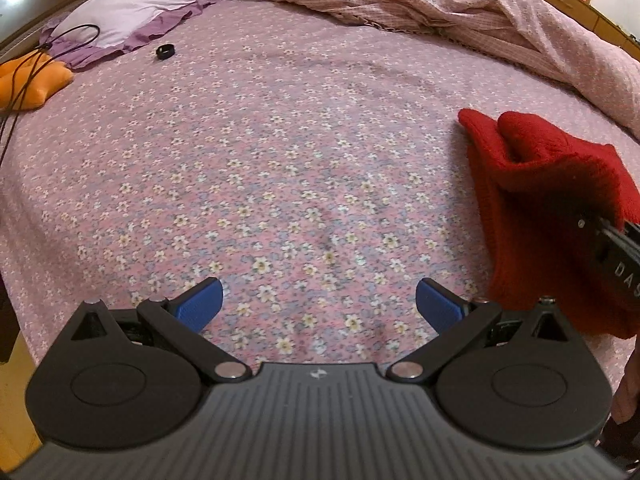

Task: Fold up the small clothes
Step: 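Lift the corner with the right tool and fold it over the cardigan, then open the right tool and release the folded corner onto the cardigan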

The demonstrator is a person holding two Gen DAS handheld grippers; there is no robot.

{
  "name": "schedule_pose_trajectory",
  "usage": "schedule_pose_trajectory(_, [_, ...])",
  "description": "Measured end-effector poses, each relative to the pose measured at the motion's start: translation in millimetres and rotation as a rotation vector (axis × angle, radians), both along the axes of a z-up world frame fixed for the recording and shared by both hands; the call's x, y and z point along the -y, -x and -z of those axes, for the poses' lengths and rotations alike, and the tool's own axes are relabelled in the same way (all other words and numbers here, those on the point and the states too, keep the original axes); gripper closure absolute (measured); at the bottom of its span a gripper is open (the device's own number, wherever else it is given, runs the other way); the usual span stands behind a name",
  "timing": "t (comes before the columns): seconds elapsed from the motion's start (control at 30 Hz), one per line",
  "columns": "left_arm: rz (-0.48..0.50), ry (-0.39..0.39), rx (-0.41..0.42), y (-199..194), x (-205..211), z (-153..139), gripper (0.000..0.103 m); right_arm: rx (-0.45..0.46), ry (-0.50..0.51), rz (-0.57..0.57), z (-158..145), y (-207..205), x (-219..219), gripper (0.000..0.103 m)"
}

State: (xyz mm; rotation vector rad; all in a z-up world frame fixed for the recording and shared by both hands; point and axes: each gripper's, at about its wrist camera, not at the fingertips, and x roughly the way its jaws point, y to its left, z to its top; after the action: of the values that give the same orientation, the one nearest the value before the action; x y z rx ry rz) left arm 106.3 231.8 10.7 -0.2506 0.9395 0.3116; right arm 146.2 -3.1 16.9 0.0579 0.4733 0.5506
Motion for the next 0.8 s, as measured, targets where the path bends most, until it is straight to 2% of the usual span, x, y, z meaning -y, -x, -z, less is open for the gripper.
schedule_pose_trajectory(0.1, [-0.006, -0.006, 0.003, 2.4, -2.2, -0.8, 0.0, 0.008, 0.01, -0.012, -0.4, 3.3, 1.6, 0.076])
schedule_pose_trajectory(0.23, [0.005, -0.007, 0.017, 4.2, 0.7, -6.1, 0.0, -0.03, -0.049, -0.008, -3.2, 6.9, 10.6, 0.071])
schedule_pose_trajectory(0.3, [0.011, -0.011, 0.022, 5.0, 2.6, -9.5, 0.0, -0.032, -0.062, -0.015, -3.6, 11.8, 13.1, 0.062])
schedule_pose_trajectory(0.4, [0.023, -0.018, 0.029, 6.5, 5.3, -15.7, 0.0, -0.031, -0.078, -0.027, -5.5, 19.5, 13.2, 0.055])
schedule_pose_trajectory(0.67, [0.114, -0.008, 0.097, 4.9, 20.4, -46.0, 0.0, -0.061, -0.181, -0.074, -28.1, 45.1, 42.6, 0.051])
schedule_pose_trajectory(0.8, [0.164, 0.008, 0.127, -4.2, 33.3, -61.1, 0.0, -0.041, -0.192, -0.048, -39.6, 57.8, 64.2, 0.051])
